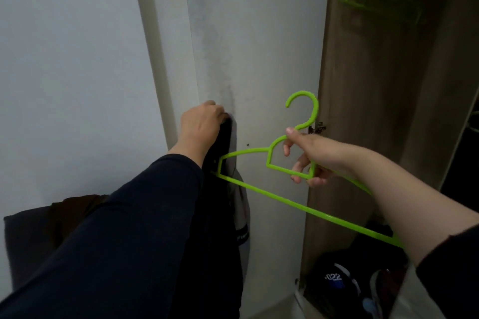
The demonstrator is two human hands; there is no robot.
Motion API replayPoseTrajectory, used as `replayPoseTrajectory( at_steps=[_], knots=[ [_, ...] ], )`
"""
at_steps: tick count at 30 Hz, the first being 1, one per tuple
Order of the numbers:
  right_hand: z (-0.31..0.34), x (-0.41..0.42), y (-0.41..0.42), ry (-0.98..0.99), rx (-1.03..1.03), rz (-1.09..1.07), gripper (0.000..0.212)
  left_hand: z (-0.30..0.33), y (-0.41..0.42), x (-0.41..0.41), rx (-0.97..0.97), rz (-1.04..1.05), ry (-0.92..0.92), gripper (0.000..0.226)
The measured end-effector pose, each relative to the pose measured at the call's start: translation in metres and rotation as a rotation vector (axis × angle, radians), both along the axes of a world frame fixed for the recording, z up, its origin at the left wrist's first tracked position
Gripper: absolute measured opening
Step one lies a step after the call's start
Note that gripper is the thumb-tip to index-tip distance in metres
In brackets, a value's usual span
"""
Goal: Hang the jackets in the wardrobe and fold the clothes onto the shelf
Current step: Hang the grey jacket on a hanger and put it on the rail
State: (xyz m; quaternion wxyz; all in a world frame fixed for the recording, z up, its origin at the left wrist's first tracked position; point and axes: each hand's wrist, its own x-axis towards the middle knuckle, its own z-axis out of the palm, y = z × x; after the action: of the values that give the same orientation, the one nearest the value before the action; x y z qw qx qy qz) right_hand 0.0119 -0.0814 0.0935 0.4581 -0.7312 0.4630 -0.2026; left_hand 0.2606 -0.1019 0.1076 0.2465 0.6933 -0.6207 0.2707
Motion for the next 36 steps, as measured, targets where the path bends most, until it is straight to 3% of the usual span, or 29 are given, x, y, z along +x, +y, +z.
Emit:
replayPoseTrajectory(
  at_steps=[7,10,14,17,21,27,31,36],
  knots=[
    [-0.021,0.045,0.0,-0.157,-0.168,-0.039,0.038,0.017,0.012,-0.033,-0.119,-0.178,-0.274,0.028],
    [-0.021,0.052,-0.004,-0.201,-0.282,-0.079,0.036,0.03,0.022,-0.035,-0.17,-0.241,-0.291,0.038],
    [-0.01,0.056,-0.004,-0.32,-0.384,-0.168,0.029,0.047,0.029,-0.019,0.099,-0.132,-0.075,0.041],
    [-0.002,0.057,-0.005,-0.351,-0.435,-0.192,0.033,0.055,0.036,-0.007,0.368,0.038,-0.046,0.048],
    [0.007,0.06,0.001,-0.366,-0.321,-0.07,0.035,0.058,0.046,0.011,0.19,0.143,-0.003,0.026],
    [0.031,0.043,0.011,-0.223,-0.269,0.076,0.035,0.041,0.054,0.034,0.044,0.282,-0.057,0.024],
    [0.037,0.034,0.01,-0.207,-0.256,0.049,0.035,0.034,0.05,0.034,0.058,0.278,-0.111,0.02],
    [0.015,0.056,0.012,-0.18,-0.286,0.03,0.035,0.029,0.047,0.005,0.046,0.164,-0.042,0.024]
  ],
)
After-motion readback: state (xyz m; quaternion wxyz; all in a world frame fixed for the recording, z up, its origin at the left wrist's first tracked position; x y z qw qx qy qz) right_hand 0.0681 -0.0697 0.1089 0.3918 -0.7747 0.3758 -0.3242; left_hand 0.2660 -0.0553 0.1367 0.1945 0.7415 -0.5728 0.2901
